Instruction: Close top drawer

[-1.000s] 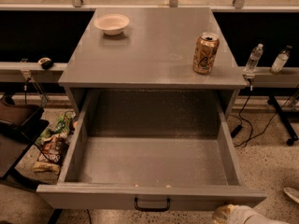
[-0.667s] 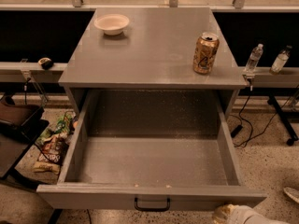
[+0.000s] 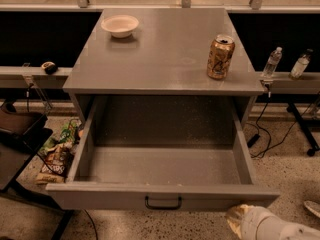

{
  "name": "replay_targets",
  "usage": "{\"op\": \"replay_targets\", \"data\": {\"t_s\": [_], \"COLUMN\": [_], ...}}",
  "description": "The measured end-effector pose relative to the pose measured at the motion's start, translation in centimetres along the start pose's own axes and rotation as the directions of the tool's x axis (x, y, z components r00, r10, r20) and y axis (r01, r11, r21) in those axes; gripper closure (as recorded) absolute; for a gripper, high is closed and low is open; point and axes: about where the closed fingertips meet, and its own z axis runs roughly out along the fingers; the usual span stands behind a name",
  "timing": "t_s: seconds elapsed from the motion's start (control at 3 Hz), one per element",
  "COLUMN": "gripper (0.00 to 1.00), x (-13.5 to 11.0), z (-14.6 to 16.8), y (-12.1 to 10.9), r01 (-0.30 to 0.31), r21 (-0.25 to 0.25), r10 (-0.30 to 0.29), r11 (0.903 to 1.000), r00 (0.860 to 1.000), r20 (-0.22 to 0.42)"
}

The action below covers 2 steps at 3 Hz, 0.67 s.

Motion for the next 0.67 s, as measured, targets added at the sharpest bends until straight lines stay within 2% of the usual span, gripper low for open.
{"op": "replay_targets", "data": {"t_s": [0.33, 0.67], "gripper": [1.0, 1.0], "x": [-0.8, -2.0], "z": [2.2, 5.1], "y": [-2.7, -5.5], "r01": [0.035, 0.072], "r21": [0.026, 0.032], "r10": [-0.036, -0.074], "r11": [0.9991, 0.9969], "r00": [0.999, 0.995], "r20": [0.038, 0.074]}}
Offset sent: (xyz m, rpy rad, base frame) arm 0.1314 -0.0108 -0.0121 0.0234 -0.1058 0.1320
